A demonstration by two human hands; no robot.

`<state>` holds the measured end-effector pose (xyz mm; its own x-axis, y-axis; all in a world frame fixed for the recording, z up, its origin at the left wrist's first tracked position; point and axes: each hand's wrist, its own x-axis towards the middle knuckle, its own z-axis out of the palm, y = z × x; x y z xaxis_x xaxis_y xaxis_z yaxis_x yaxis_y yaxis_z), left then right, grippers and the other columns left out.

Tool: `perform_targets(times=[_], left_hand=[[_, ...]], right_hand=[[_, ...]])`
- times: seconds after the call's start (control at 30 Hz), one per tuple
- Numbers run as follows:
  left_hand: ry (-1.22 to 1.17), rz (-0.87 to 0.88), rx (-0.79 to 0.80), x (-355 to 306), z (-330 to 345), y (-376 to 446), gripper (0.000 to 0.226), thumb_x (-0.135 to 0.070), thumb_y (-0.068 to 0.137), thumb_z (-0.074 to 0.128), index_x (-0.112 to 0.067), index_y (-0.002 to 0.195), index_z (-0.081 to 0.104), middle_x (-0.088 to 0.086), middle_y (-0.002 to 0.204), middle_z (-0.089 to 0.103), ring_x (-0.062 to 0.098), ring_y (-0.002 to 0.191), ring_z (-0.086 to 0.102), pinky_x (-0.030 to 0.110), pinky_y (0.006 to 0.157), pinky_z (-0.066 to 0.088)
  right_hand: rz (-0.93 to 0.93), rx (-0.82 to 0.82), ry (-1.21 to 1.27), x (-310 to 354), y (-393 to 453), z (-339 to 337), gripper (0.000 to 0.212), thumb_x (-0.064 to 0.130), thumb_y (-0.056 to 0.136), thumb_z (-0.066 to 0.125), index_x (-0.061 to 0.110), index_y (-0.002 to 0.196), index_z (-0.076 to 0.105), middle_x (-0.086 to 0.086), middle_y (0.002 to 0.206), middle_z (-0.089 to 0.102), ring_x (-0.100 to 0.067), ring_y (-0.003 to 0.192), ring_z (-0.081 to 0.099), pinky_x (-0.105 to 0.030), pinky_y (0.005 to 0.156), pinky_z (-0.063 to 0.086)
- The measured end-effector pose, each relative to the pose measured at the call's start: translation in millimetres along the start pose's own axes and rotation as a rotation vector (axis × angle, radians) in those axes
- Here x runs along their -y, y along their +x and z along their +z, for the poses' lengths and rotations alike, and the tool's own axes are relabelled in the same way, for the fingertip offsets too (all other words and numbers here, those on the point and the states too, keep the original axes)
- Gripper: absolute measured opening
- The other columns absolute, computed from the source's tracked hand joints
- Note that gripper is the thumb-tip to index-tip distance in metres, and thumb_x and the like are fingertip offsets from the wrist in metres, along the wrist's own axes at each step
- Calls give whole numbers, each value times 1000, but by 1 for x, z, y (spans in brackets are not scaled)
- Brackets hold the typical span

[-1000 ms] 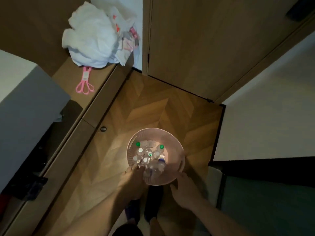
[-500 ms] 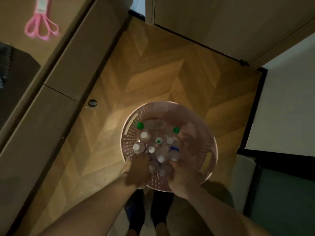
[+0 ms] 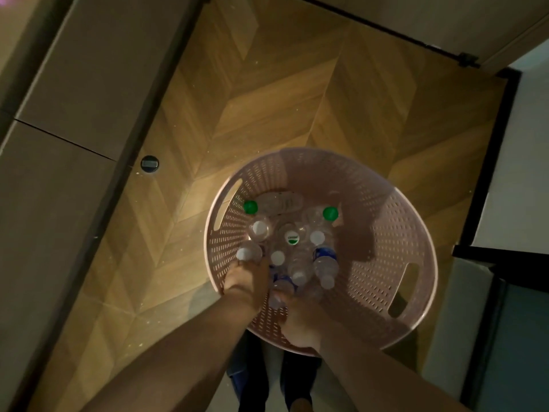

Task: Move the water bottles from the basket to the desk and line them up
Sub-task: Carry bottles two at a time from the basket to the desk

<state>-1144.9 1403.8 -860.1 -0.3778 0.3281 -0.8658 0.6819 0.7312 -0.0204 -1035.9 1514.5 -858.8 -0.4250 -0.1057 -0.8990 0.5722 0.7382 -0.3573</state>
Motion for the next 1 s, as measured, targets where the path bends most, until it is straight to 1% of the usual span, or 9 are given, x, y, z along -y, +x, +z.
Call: perform_targets(times=[0.13, 0.33, 0.53, 0.6, 0.67, 0.77, 0.87, 0.93, 1.0], left_hand=[[67, 34, -29, 1, -3, -1, 60, -22, 108, 42, -8, 160, 15, 22, 158, 39, 42, 137, 51, 49, 110, 45], [-3, 118, -155, 11, -16, -28, 50, -31, 103, 54, -20, 148, 36, 10, 147, 52, 33, 136, 48, 44, 112, 41], [-73, 193, -385, 28, -40, -104, 56, -34, 97, 67, -19, 147, 47, 8, 148, 56, 34, 140, 47, 44, 114, 38], [-87, 254, -482, 35, -45, -130, 64, -35, 64, 93, -19, 121, 70, 7, 115, 75, 33, 109, 69, 42, 89, 57], [-135, 231, -506, 42, -44, -160, 64, -38, 43, 97, -23, 101, 74, 1, 90, 76, 26, 82, 72, 36, 62, 57], [-229, 175, -467, 47, -44, -212, 60, -46, 56, 86, -26, 109, 65, -1, 83, 72, 25, 71, 66, 35, 57, 51], [-396, 31, -399, 52, -55, -275, 72, -39, 48, 95, -23, 110, 62, 2, 72, 64, 26, 55, 59, 31, 47, 41], [-452, -30, -401, 58, -79, -339, 59, -39, 70, 86, -19, 123, 66, 5, 91, 66, 29, 65, 65, 35, 51, 45], [-556, -83, -436, 68, -99, -404, 51, -37, 98, 60, -19, 144, 49, 6, 121, 61, 31, 88, 68, 41, 70, 52]], right_hand=[[26, -9, 6, 10, 11, 9, 62, 26, 103, 51, 36, 161, 29, -5, 160, 42, -34, 146, 42, -46, 119, 39], [168, -83, 79, 13, 15, 7, 45, 21, 103, 56, 25, 146, 44, -6, 142, 57, -30, 134, 55, -33, 93, 41], [210, -246, 74, 16, -29, -1, 29, 28, 100, 64, 23, 127, 55, -1, 129, 59, -24, 121, 61, -31, 91, 48], [206, -373, 55, 19, -54, -7, 11, 30, 101, 60, 30, 110, 54, 3, 113, 63, -21, 107, 65, -29, 79, 45], [143, -432, 38, 35, -94, -21, 13, 31, 103, 59, 35, 102, 46, 7, 98, 60, -17, 90, 64, -24, 73, 46], [75, -474, 63, 73, -169, -44, 6, 31, 109, 55, 26, 110, 50, 9, 95, 60, -19, 77, 62, -9, 62, 42], [68, -477, -8, 106, -239, -63, 26, 49, 105, 49, 27, 119, 50, 6, 97, 67, -18, 90, 69, -34, 79, 56], [7, -463, 22, 133, -295, -74, 32, 47, 103, 47, 22, 122, 52, 0, 99, 68, -20, 91, 69, -41, 85, 59], [11, -485, 73, 159, -348, -93, 35, 31, 107, 54, 11, 135, 54, -13, 116, 68, -13, 96, 70, -27, 83, 55]])
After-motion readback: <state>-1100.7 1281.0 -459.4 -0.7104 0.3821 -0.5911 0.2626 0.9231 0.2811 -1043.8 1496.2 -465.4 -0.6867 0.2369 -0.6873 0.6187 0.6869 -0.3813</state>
